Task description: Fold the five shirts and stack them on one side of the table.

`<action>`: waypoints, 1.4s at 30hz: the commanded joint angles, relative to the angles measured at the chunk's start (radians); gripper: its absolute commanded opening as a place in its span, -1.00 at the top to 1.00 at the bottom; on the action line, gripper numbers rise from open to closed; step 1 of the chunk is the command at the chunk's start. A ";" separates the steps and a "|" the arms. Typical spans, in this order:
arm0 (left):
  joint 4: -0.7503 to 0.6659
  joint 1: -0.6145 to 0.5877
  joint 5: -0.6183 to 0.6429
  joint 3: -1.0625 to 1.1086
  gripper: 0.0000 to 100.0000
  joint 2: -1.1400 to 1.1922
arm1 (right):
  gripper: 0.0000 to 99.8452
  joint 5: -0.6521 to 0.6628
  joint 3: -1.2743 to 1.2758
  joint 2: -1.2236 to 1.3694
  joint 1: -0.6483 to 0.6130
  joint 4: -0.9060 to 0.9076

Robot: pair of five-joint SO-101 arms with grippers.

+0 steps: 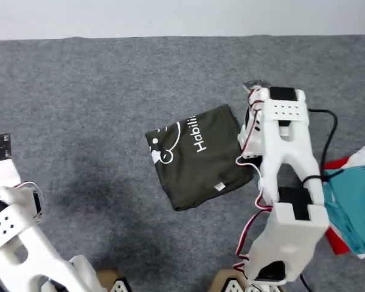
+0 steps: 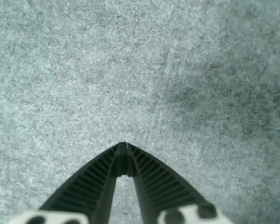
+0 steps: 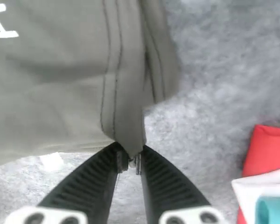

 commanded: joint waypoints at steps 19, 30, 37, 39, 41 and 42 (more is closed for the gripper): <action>-0.012 0.003 0.000 -0.004 0.99 -0.023 | 0.45 0.094 -0.021 -0.030 0.090 0.012; -0.011 0.003 0.002 -0.004 0.99 -0.023 | 0.44 -0.020 -0.006 -0.163 -0.031 0.179; -0.003 0.003 0.002 -0.004 0.99 -0.023 | 0.64 -0.408 0.014 -0.163 -0.061 0.179; 0.018 0.008 0.002 -0.010 0.99 -0.025 | 0.79 -0.545 0.014 -0.166 -0.077 0.179; 0.043 0.008 0.002 -0.015 0.99 -0.025 | 0.83 -0.638 0.002 -0.180 -0.105 0.179; 0.054 0.006 0.002 -0.016 0.99 -0.025 | 0.80 -0.675 0.003 -0.186 -0.113 0.180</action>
